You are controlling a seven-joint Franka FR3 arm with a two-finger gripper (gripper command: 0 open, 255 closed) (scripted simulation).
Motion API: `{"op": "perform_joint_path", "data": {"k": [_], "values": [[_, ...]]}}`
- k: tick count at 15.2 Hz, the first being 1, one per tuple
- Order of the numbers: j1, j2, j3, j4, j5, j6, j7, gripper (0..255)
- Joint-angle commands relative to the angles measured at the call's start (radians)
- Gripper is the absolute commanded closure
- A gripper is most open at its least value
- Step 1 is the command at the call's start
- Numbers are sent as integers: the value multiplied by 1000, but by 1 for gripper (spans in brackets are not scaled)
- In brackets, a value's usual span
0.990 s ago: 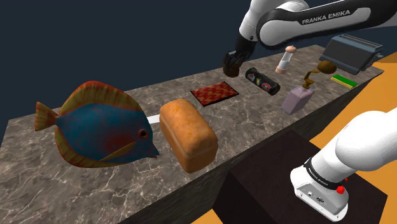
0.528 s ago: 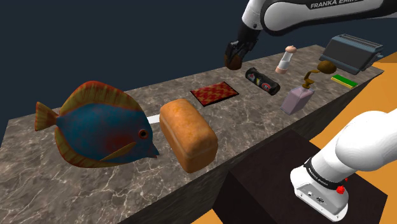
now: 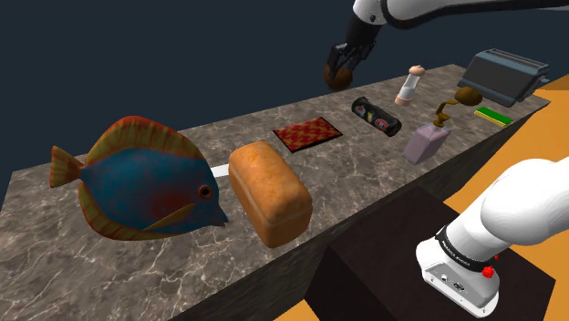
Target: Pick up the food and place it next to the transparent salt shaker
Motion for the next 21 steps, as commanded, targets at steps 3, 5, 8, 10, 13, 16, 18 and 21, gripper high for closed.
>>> {"op": "perform_joint_path", "data": {"k": [3, 5, 8, 10, 13, 16, 18, 21], "values": [[-24, -30, -68, -23, 4, -1, -93, 255], [-37, -41, -107, -34, 3, 3, -145, 255], [-58, -49, -166, -41, 2, 8, -222, 255], [-72, -48, -205, -41, 2, 11, -274, 255], [-93, -40, -264, -32, 2, 14, -352, 255], [-112, -22, -323, -12, 6, 16, -431, 255], [-123, -5, -363, 7, 10, 16, -484, 255], [-139, 29, -422, 43, 23, 15, -566, 255]]}}
